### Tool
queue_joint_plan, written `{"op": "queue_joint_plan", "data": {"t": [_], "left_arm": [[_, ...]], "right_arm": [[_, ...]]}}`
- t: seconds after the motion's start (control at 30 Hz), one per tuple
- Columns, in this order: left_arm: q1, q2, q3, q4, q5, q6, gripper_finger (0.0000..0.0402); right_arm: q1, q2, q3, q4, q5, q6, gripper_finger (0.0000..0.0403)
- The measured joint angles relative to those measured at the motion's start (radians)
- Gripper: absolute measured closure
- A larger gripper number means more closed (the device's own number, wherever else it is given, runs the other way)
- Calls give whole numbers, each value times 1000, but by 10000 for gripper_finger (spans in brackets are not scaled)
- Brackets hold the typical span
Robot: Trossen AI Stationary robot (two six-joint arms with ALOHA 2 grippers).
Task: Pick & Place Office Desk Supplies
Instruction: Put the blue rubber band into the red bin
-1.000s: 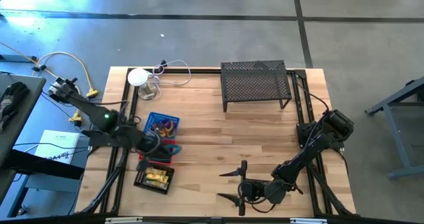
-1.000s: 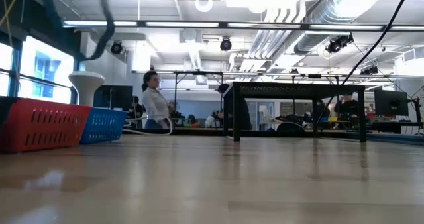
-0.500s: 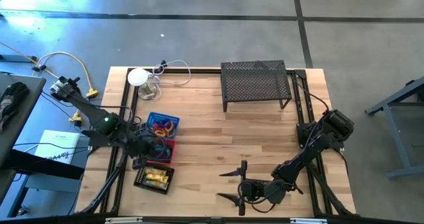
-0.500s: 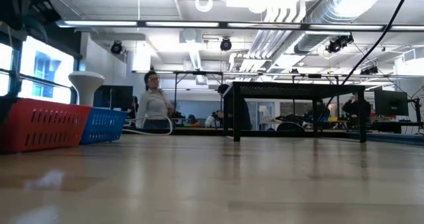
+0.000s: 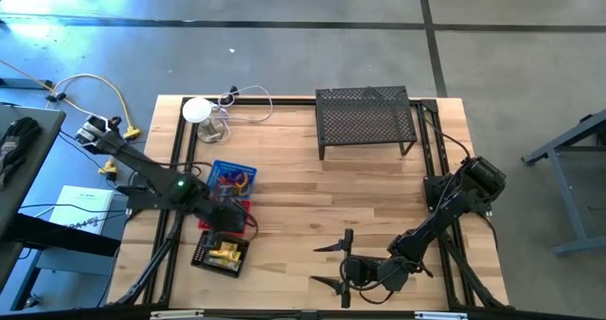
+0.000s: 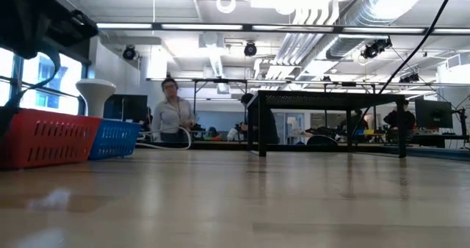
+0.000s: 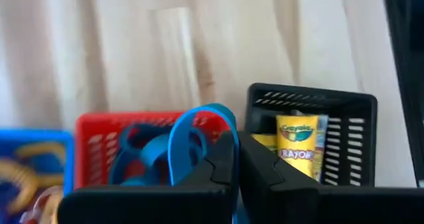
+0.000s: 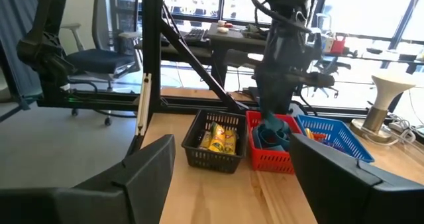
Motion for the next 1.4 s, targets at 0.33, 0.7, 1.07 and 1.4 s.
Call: {"op": "queue_joint_plan", "data": {"t": [0.33,0.7,1.07,1.4], "left_arm": [[133,27,0,68,114,161,401],[96,-5,-68,-96,29,-25,401],[135,-5,-245,111,23,-15,401],[279,73,-278,158,27,-14,401]], "right_arm": [[0,0,0,-1,0,5,118],[0,0,0,-74,-1,77,118],[0,0,0,-75,-1,93,118],[-3,0,0,-72,0,93,118]]}}
